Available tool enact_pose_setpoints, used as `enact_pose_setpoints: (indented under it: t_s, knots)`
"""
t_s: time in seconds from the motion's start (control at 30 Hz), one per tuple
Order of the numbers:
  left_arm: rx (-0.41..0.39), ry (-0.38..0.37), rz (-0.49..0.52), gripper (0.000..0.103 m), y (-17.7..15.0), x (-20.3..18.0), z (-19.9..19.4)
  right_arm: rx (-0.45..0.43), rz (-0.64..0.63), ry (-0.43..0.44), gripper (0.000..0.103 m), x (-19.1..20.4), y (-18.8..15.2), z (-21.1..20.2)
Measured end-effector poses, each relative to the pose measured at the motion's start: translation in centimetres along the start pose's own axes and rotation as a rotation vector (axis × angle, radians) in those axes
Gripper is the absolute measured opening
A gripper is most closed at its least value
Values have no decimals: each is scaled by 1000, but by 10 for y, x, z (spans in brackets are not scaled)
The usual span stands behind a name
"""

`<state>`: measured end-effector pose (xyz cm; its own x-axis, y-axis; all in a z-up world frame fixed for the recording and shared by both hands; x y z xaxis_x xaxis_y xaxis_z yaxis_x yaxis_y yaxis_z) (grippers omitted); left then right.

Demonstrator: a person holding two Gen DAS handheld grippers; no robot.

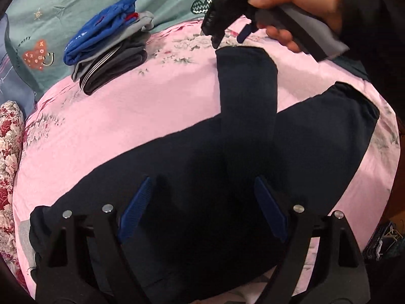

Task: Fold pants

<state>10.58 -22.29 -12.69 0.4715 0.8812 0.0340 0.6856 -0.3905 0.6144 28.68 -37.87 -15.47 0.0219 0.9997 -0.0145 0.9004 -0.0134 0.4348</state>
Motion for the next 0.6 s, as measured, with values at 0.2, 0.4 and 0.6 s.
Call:
enact_pose_setpoints:
  t_s: [0.2, 0.4, 0.6]
  knots:
    - [26, -43, -16, 84, -5, 4, 6, 97, -63, -120, 55, 10, 16, 39]
    - [93, -120, 53, 52, -18, -21, 15, 137, -87, -123, 8, 9, 8, 53]
    - [93, -145, 36, 35, -20, -22, 12, 12, 12, 11, 5, -23, -5, 4]
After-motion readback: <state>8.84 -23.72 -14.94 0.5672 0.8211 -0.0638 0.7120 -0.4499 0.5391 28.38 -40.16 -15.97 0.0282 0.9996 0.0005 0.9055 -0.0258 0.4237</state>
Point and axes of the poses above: each gripper's, at about its wrist camera, not at the fingertips, and z roughly the way its jaws point, x to its left, y to its top, the point moved 6 cm from there along z, roughly the way its jaws point, and after that the axes turned 11 degrees about -z, right-handed, at the moved point
